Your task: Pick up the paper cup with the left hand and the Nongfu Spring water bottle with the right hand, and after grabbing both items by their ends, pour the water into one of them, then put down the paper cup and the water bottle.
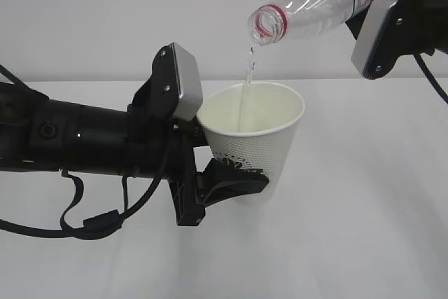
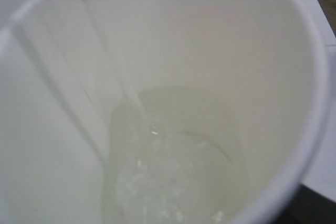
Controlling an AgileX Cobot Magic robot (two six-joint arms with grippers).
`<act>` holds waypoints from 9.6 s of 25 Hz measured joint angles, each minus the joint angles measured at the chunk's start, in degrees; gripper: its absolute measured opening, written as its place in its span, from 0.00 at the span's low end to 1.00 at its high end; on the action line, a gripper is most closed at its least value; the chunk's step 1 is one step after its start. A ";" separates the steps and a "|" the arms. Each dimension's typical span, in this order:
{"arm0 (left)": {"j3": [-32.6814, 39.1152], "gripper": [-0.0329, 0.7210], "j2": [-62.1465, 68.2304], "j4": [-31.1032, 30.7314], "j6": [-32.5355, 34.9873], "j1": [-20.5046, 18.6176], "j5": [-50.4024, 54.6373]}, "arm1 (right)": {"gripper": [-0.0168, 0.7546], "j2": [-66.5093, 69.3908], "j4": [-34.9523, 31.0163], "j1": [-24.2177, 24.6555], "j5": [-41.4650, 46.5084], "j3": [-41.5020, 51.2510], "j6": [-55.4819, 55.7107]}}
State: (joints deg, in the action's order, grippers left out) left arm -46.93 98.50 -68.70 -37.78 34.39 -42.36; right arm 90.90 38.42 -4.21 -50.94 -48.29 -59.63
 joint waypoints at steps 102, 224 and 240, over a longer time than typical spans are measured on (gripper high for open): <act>0.00 0.68 0.27 -2.63 0.00 0.00 0.00 | 0.70 0.00 -0.10 0.00 0.00 0.00 -1.18; 0.00 0.68 0.27 1.90 5.40 0.00 2.29 | 0.70 0.00 -0.20 0.00 0.00 0.00 -3.87; 0.00 0.68 0.27 1.90 5.40 0.00 2.37 | 0.70 0.00 -0.20 0.00 0.00 0.00 -4.09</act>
State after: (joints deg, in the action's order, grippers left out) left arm -46.93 98.77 -66.81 -32.38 34.39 -40.00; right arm 90.90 38.22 -4.21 -50.94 -48.29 -63.72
